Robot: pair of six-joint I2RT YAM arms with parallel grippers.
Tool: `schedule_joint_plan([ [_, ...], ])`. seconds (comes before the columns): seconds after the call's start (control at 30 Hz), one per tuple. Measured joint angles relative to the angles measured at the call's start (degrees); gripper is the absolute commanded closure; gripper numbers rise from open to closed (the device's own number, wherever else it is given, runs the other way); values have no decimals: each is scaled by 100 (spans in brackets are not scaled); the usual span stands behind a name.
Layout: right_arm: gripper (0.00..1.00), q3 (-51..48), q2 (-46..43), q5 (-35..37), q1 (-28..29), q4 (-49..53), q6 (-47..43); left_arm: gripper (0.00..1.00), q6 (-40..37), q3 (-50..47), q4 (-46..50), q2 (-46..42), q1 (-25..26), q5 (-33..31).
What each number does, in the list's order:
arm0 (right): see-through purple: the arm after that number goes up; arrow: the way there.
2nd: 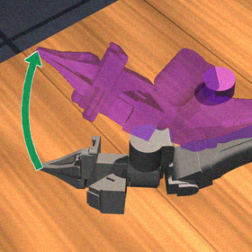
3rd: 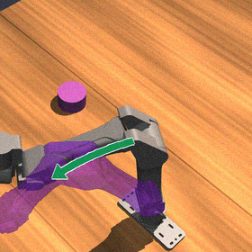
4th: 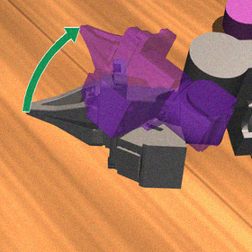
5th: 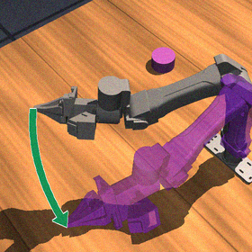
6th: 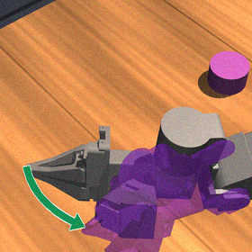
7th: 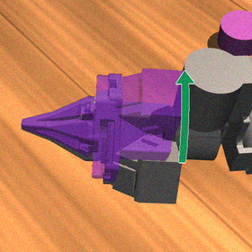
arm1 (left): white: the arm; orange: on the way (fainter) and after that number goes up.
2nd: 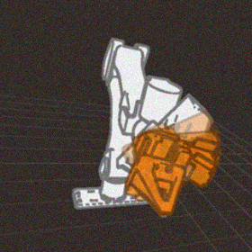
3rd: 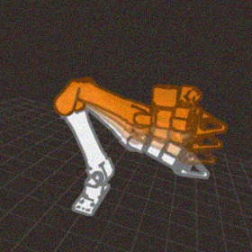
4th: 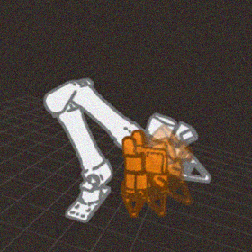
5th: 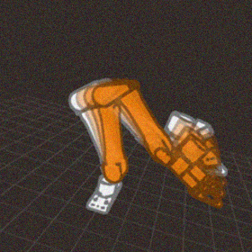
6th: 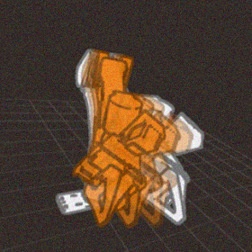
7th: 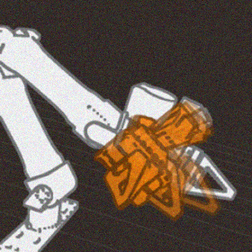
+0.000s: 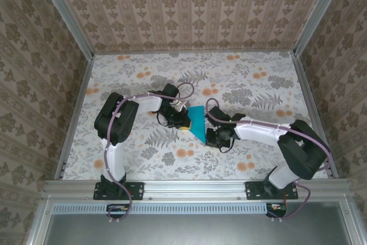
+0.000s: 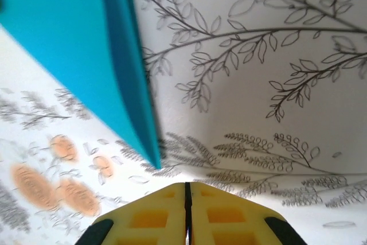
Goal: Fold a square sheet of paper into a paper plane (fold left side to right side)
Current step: Third fold the triangle at the center of the table.
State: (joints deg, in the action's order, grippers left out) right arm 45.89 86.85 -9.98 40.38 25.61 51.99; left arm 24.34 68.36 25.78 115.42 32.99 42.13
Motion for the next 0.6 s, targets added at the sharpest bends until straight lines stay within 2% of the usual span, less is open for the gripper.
schedule_joint_plan([
  [0.17,90,68,-396,-140,-118,-254,-103,94,0,4,2,0,0,-2],
  [0.37,90,393,282,-385,-122,-761,-125,94,0,4,2,0,4,-11],
  [0.6,90,544,973,-428,-125,-850,-144,94,0,31,28,0,4,-24],
])
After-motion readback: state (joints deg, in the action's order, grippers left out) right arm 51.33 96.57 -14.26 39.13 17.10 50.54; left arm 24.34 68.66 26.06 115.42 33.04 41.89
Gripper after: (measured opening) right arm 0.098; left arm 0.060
